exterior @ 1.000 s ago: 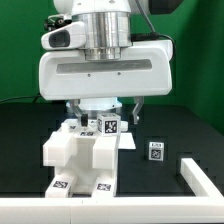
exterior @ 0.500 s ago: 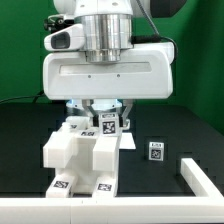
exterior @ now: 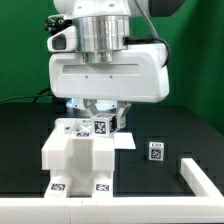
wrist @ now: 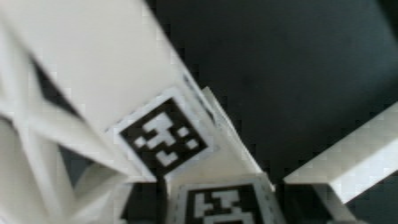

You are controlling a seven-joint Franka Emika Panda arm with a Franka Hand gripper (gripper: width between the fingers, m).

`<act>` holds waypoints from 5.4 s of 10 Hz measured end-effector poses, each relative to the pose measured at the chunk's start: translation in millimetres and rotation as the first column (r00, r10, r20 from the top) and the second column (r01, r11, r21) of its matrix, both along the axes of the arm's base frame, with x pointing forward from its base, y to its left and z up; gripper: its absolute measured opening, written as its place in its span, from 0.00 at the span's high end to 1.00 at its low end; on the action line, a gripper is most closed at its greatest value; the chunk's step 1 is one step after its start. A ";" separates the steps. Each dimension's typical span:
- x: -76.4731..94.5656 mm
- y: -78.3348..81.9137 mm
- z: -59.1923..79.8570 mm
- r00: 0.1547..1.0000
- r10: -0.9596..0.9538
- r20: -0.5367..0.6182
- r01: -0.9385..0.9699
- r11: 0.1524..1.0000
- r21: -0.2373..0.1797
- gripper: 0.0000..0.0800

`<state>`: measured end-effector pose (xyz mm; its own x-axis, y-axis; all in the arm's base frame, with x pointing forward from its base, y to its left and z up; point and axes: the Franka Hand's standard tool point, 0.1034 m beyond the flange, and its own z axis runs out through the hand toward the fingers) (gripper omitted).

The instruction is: Assemble chair

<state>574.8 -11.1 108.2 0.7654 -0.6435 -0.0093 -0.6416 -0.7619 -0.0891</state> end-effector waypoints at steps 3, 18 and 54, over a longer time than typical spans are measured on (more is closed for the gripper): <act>2.9 -2.7 0.4 0.960 -0.271 -0.066 0.272 0.962 0.017 0.64; 8.5 -9.1 10.2 0.986 0.164 0.003 -0.164 0.986 -0.001 0.19; 12.4 -6.4 2.8 0.245 -0.957 -0.155 0.968 0.250 -0.014 0.65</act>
Offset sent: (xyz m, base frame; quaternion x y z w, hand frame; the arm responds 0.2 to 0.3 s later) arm 0.0162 -0.0083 -0.0039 -0.0166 -0.0226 0.2049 0.9784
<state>587.2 -17.6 111.0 -0.4359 -0.8921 -0.1189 -0.8994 0.4366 0.0220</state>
